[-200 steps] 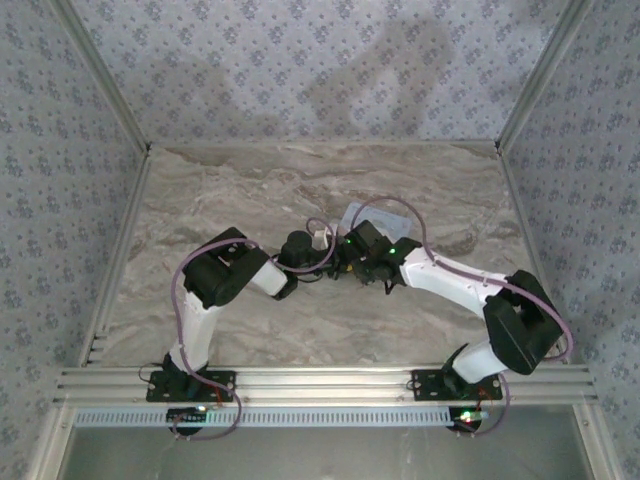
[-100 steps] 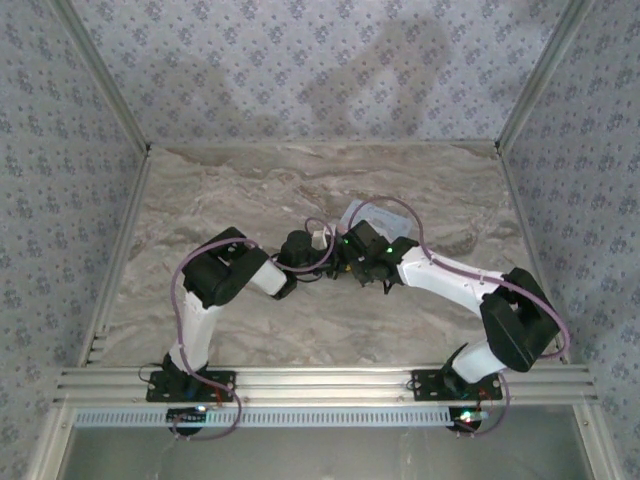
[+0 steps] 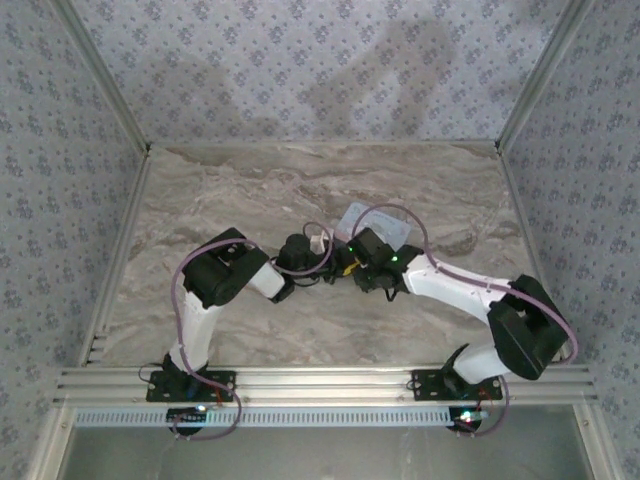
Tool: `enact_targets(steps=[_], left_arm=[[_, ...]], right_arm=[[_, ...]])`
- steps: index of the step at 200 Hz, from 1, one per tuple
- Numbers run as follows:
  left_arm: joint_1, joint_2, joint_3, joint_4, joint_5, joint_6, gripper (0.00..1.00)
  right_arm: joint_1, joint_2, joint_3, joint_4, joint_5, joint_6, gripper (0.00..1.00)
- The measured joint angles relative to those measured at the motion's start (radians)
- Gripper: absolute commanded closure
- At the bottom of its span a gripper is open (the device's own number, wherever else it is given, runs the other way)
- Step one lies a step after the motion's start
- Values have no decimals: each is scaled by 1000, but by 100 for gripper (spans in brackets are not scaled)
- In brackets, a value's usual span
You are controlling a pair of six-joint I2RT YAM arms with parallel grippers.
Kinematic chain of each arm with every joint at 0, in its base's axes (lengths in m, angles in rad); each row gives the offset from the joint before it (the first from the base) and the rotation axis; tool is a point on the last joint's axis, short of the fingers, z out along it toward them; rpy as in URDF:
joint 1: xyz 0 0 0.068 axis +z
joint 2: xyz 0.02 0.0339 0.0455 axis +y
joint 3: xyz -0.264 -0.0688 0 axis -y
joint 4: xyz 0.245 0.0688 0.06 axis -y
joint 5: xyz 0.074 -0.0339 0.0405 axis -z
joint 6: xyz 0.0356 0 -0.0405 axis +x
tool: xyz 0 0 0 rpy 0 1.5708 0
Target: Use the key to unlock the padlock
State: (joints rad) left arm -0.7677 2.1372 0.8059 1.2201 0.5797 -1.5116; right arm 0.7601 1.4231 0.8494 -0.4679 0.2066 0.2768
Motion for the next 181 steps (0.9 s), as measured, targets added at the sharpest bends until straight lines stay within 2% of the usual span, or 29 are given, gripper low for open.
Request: enact_targets(steps=[45, 116, 144, 181], left_arm=[[1, -2, -26, -16, 0, 47, 94], [7, -55, -44, -111, -3, 141, 77], [11, -55, -56, -154, -3, 156, 72], [14, -69, -59, -172, 0, 162, 70]], right_arm=[[-7, -61, -69, 41, -43, 64, 66], [-81, -59, -101, 83, -83, 109, 69], [-142, -26, -96, 98, -84, 112, 73], [-195, 48, -43, 101, -83, 104, 73]])
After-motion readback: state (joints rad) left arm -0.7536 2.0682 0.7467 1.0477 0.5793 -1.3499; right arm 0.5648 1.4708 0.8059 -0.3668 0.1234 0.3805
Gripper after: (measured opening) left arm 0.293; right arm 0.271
